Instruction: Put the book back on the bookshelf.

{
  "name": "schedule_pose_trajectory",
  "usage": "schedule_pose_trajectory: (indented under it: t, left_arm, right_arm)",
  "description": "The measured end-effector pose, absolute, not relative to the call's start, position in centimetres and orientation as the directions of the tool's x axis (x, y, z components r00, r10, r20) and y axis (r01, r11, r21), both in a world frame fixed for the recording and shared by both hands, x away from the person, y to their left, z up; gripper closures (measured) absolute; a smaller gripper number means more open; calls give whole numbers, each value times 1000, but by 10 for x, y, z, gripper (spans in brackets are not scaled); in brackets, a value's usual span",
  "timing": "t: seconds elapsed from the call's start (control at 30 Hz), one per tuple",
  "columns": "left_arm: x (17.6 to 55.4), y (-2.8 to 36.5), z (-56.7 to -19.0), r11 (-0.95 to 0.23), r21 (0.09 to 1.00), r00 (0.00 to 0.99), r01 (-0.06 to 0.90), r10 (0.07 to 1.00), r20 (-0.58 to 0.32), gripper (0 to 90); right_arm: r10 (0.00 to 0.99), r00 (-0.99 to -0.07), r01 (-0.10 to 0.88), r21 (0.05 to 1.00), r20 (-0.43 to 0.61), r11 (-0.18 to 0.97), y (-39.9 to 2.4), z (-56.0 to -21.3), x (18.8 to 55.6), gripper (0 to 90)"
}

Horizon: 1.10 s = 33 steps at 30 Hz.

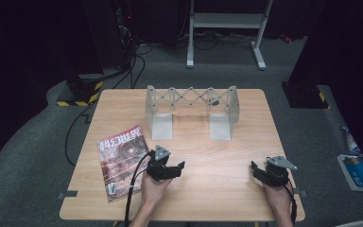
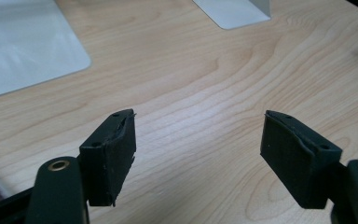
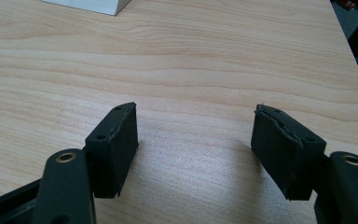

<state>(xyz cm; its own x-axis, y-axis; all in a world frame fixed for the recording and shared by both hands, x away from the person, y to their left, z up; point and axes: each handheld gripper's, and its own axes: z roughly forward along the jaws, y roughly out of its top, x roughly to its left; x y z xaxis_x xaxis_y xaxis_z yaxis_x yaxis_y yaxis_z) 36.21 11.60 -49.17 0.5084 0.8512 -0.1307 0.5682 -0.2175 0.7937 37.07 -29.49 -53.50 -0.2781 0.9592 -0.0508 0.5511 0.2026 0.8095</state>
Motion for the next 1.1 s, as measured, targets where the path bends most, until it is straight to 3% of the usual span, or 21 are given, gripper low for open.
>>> schedule_pose_trajectory:
  t: [0.33, 1.1]
  left_arm:
    - [357, 140, -483, -203, 792, 487, 576, 863, -133, 256]
    - [354, 211, -483, -85, 783, 321, 616, 935, -151, 230]
  right_arm:
    - [959, -277, 549, 810, -56, 206, -295, -535, 370, 317]
    - [958, -277, 541, 813, -69, 215, -294, -535, 369, 317]
